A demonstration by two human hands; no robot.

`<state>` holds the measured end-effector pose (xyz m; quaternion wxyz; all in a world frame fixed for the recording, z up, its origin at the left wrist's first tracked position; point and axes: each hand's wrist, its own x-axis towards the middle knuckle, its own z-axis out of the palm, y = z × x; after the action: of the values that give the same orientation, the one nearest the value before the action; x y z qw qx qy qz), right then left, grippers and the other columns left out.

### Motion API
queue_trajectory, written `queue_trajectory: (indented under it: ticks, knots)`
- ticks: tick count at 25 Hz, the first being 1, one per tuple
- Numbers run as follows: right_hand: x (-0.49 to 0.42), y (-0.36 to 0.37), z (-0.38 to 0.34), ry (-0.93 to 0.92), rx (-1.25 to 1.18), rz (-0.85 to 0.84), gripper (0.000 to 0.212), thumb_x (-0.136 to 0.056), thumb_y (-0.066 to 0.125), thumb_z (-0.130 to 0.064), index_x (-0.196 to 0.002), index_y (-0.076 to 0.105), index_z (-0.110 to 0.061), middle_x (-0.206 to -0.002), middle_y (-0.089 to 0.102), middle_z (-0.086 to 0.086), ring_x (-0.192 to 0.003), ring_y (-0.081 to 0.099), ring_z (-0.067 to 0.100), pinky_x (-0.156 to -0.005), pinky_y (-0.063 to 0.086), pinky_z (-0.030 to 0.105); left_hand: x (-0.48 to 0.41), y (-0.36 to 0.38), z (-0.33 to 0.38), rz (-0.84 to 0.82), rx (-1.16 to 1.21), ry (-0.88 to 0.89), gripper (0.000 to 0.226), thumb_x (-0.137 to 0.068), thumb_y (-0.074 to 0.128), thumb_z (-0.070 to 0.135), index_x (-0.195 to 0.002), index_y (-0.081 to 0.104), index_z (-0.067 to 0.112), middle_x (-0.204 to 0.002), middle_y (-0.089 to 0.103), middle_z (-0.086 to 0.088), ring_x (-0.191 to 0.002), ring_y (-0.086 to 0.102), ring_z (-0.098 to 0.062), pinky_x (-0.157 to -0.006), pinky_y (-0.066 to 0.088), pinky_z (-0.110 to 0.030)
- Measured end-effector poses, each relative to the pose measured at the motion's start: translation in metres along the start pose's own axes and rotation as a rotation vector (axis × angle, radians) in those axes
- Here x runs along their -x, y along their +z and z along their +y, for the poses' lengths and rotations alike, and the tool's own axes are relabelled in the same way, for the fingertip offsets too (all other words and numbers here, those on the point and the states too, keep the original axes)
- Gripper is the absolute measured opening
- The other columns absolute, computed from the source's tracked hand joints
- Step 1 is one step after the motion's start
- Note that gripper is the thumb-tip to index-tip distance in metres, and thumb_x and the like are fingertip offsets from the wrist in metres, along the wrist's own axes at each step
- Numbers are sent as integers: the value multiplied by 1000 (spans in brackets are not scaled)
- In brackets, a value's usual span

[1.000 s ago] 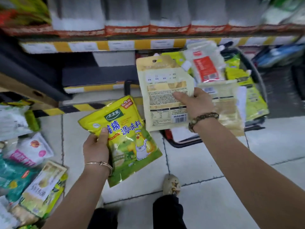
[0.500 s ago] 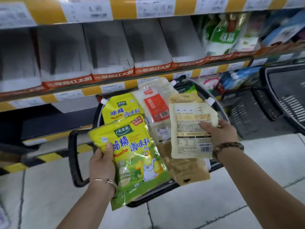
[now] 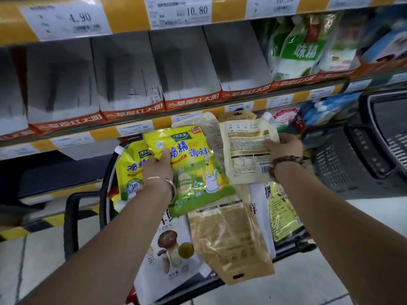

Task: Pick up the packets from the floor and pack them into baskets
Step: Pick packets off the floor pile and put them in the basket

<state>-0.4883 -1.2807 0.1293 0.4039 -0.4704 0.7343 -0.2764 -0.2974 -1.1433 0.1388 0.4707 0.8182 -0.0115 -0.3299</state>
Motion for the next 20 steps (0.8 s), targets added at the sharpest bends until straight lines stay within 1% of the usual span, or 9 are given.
queue_trajectory:
  ticks: [2, 5, 7, 9, 11, 13, 16, 18, 20]
  knots:
    - [-9, 2, 2, -27, 114, 30, 37, -88, 60, -11, -125, 56, -10, -119, 63, 10, -104, 59, 27, -80, 43, 28, -7, 8, 1, 12, -104, 63, 61, -88, 63, 29, -136, 40, 1, -138, 47, -14, -122, 47, -31, -92, 36, -31]
    - [-17, 4, 6, -120, 391, 17, 42, -91, 45, -4, -131, 53, -17, -128, 56, 13, -110, 57, 32, -82, 44, 31, -1, 9, -12, -19, -379, 318, 81, -82, 69, 30, -147, 24, 13, -152, 24, -13, -138, 27, -27, -108, 26, -33]
    - [-19, 8, 7, -177, 588, -26, 50, -90, 42, -2, -133, 51, -26, -135, 46, 12, -115, 51, 34, -95, 45, 41, 7, 12, -22, -130, -690, 507, 80, -82, 63, 48, -148, 22, 27, -158, 6, -6, -144, 8, -25, -115, 14, -40]
    - [-14, 17, 7, -286, 698, -122, 50, -91, 42, -3, -132, 52, -31, -139, 41, 9, -122, 46, 33, -103, 38, 46, 13, 20, -26, -256, -915, 523, 78, -83, 48, 64, -147, 11, 41, -158, -12, 0, -145, -8, -26, -115, 4, -51]
    - [-4, 28, 9, -414, 607, -270, 42, -95, 43, -10, -128, 56, -31, -138, 43, 7, -122, 46, 30, -104, 36, 45, 13, 30, -26, -295, -1027, 496, 73, -86, 36, 68, -146, 0, 45, -155, -24, 0, -144, -16, -28, -112, -3, -57]
    - [7, 35, 17, -505, 632, -364, 38, -98, 42, -27, -134, 49, -31, -143, 40, 5, -131, 39, 27, -110, 28, 43, 14, 36, -26, -273, -1129, 546, 69, -91, 26, 64, -147, -7, 40, -153, -30, -5, -142, -23, -27, -111, -9, -56]
    - [21, 34, 35, -592, 898, -402, 51, -99, 27, -44, -149, 17, -33, -157, 15, 2, -145, 12, 20, -117, 4, 43, 19, 39, -32, -243, -1202, 655, 69, -96, 18, 55, -149, -13, 24, -150, -32, -12, -141, -25, -27, -113, -12, -47]
    - [29, 30, 45, -634, 956, -401, 56, -98, 21, -48, -150, 5, -32, -159, 5, 0, -146, 4, 19, -117, 0, 43, 22, 42, -36, -247, -1202, 681, 69, -97, 18, 51, -148, -14, 18, -150, -32, -15, -141, -24, -28, -115, -11, -44]
    - [31, 30, 50, -645, 1006, -396, 60, -97, 20, -52, -150, 1, -32, -159, 2, -1, -146, 1, 20, -117, -2, 44, 22, 48, -38, -244, -1235, 717, 69, -98, 18, 49, -147, -16, 14, -150, -32, -18, -141, -24, -31, -115, -9, -44]
